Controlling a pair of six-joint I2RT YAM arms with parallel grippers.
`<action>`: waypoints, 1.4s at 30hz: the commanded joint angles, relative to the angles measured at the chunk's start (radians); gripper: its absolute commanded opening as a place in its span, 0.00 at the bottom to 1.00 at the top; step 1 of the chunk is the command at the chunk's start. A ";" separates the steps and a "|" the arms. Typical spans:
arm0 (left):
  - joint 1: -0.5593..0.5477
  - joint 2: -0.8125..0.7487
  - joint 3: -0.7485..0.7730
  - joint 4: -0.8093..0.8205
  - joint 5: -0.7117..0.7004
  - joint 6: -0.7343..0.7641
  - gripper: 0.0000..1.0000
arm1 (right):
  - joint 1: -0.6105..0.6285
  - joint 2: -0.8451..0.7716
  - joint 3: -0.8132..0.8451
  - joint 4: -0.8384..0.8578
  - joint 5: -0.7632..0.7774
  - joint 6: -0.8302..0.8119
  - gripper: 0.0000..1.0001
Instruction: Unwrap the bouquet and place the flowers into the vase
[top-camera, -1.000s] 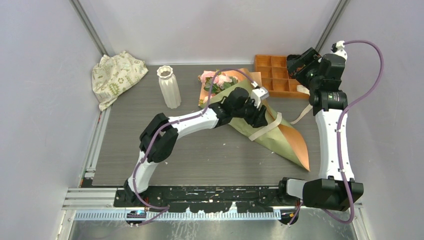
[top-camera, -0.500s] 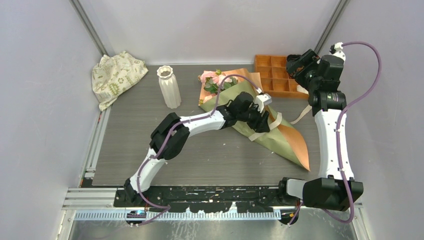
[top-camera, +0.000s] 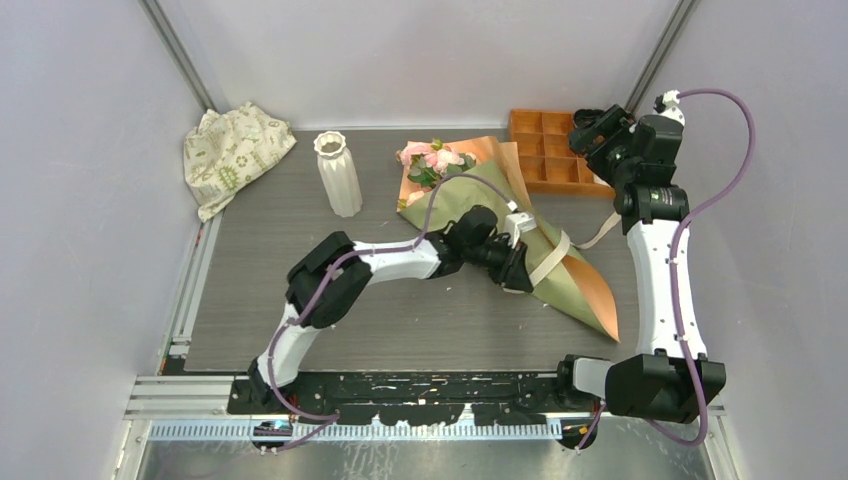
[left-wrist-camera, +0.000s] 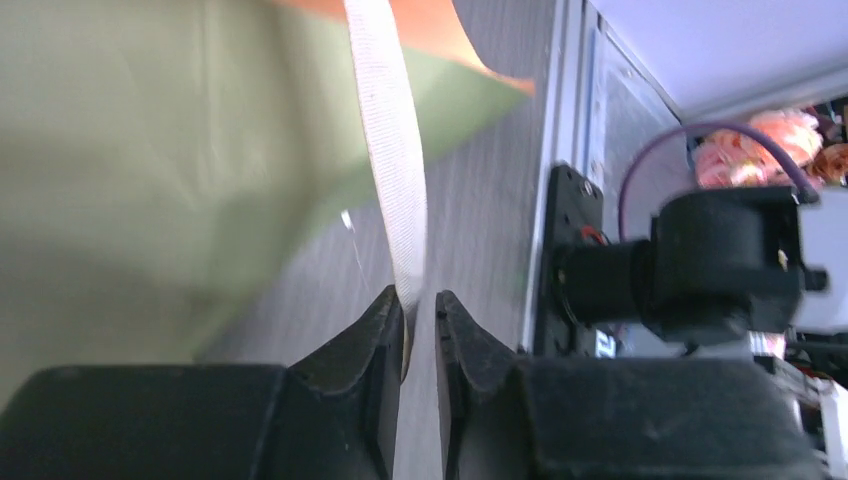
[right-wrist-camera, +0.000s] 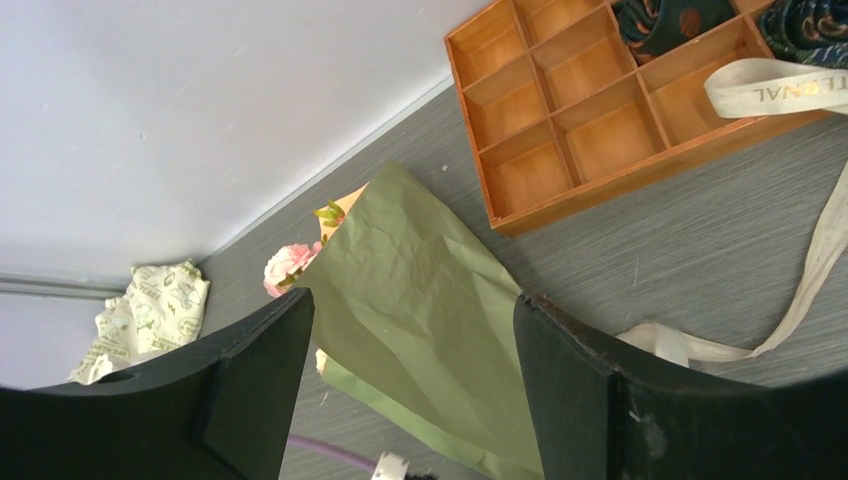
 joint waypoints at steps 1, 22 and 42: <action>0.006 -0.258 -0.157 0.137 0.027 -0.043 0.18 | 0.000 -0.028 -0.017 0.057 -0.045 0.022 0.78; 0.011 -1.214 -0.931 -0.291 -0.739 0.108 0.15 | 0.373 0.132 -0.034 -0.007 0.037 -0.078 0.79; 0.204 -1.268 -0.894 -0.523 -1.030 0.001 0.49 | 0.399 0.320 -0.042 -0.055 0.298 -0.118 0.89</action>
